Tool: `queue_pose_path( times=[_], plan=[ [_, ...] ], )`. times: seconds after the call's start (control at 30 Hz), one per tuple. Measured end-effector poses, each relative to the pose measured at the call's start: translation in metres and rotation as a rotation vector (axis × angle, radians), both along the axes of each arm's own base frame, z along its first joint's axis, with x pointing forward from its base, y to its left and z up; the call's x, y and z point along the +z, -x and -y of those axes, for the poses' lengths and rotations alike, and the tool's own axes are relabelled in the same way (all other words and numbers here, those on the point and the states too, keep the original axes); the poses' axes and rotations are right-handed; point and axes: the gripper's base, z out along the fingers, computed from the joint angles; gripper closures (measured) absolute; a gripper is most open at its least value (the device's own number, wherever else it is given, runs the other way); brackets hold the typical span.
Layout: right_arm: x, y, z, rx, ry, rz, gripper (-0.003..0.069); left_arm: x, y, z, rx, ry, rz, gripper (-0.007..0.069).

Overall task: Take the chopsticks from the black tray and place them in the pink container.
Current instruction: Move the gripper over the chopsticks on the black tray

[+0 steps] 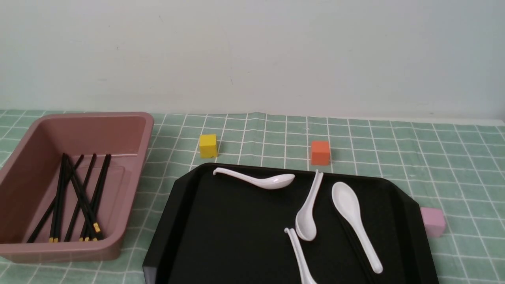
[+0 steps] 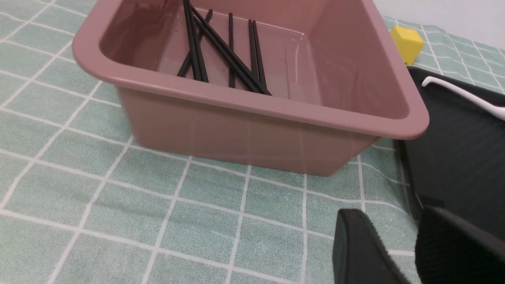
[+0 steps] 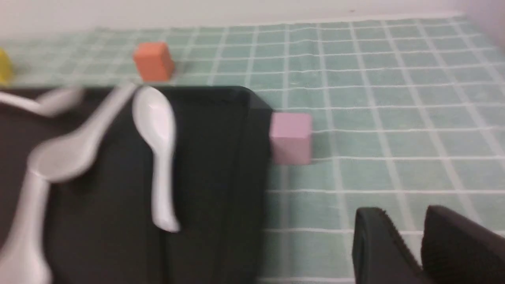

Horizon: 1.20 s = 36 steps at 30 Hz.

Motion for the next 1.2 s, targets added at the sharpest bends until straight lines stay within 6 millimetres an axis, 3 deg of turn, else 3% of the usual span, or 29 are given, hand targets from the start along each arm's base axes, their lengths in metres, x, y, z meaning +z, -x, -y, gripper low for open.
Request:
queue_pose_path(
  times=[0.27,0.4,0.6,0.7,0.83,0.9,1.0,1.1,1.2],
  plan=[
    [0.008,0.000,-0.013,0.015,-0.616,0.012,0.0446,0.000,0.000,0.000,0.000,0.000,0.000,0.0386],
    [0.011,0.000,-0.015,0.019,-0.763,0.021,0.0443,0.000,0.000,0.000,0.000,0.000,0.000,0.0386],
    [0.019,0.000,-0.015,0.023,-0.776,0.057,0.0440,0.000,0.000,0.000,0.000,0.000,0.000,0.0386],
    [0.052,0.003,-0.014,0.059,-0.691,0.163,0.0475,0.000,0.000,0.000,0.000,0.000,0.000,0.0386],
    [0.105,-0.002,-0.015,0.104,-0.491,0.193,0.0599,0.000,0.000,0.000,0.000,0.000,0.000,0.0386],
    [0.123,-0.015,-0.020,0.159,-0.367,0.069,0.0662,0.000,0.000,0.000,0.000,0.000,0.000,0.0386],
    [0.122,-0.038,-0.026,0.232,-0.255,-0.206,0.0668,0.000,0.000,0.000,0.000,0.000,0.000,0.0386],
    [0.096,-0.067,-0.028,0.292,-0.180,-0.610,0.0657,0.000,0.000,0.000,0.000,0.000,0.000,0.0386],
    [0.074,-0.087,-0.029,0.338,-0.167,-0.829,0.0643,0.000,0.000,0.000,0.000,0.000,0.000,0.0386]
  ],
)
